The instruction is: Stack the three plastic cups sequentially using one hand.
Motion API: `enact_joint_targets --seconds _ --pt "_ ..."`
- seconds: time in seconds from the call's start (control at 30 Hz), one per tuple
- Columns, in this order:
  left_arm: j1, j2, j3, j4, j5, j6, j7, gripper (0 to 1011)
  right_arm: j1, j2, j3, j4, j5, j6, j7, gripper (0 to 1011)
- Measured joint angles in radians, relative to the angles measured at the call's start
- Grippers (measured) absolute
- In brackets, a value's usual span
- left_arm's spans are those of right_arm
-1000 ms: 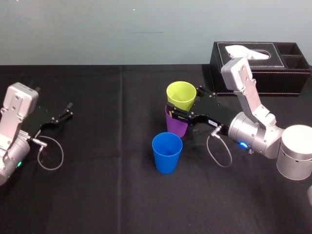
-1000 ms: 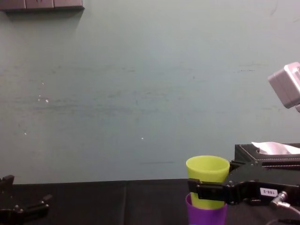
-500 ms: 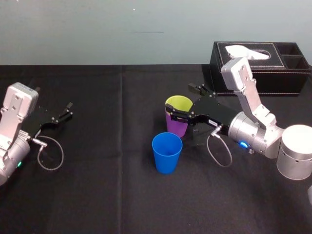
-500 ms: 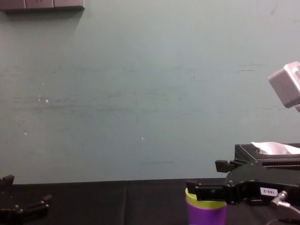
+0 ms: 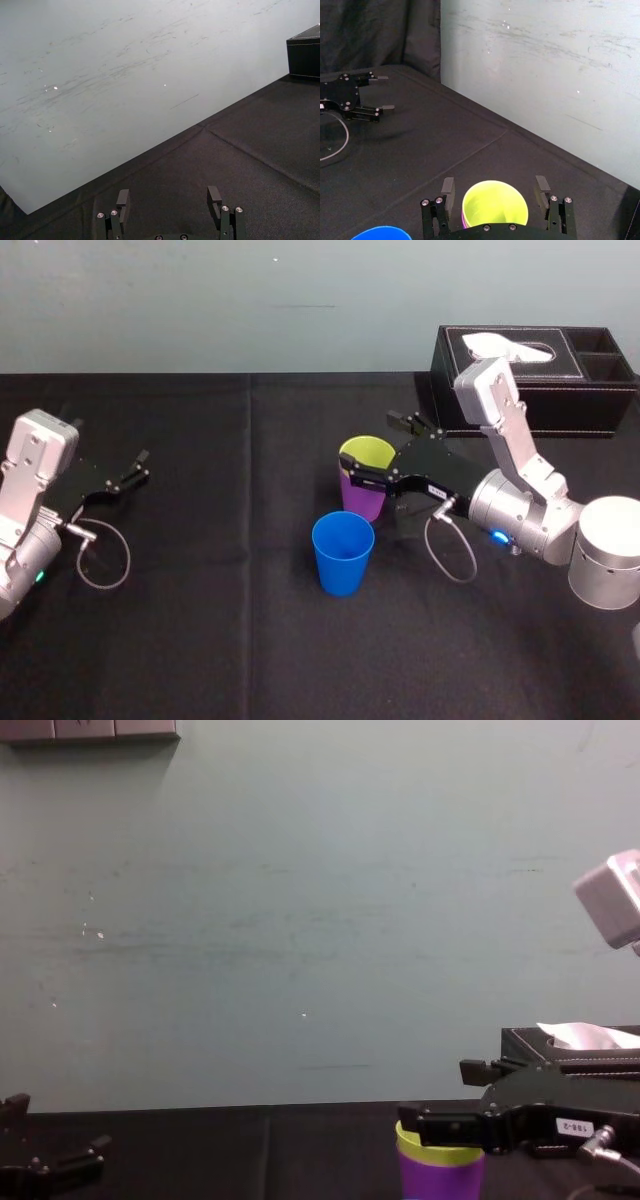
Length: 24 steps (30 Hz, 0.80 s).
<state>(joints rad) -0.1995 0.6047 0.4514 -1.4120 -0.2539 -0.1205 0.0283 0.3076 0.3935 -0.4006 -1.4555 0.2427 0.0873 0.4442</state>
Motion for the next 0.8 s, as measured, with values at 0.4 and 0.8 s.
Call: enact_joint_targets --seconds 0.4,0.8 --pt "0.0 0.0 0.0 0.0 0.0 0.0 0.0 1011 -0.052 0.039 0.035 -0.091 0.034 -0.007 -0.004 1002" --pt "0.0 0.0 0.0 0.0 0.0 0.0 0.0 1011 -0.14 0.105 0.074 -0.179 0.072 -0.022 -0.002 1002"
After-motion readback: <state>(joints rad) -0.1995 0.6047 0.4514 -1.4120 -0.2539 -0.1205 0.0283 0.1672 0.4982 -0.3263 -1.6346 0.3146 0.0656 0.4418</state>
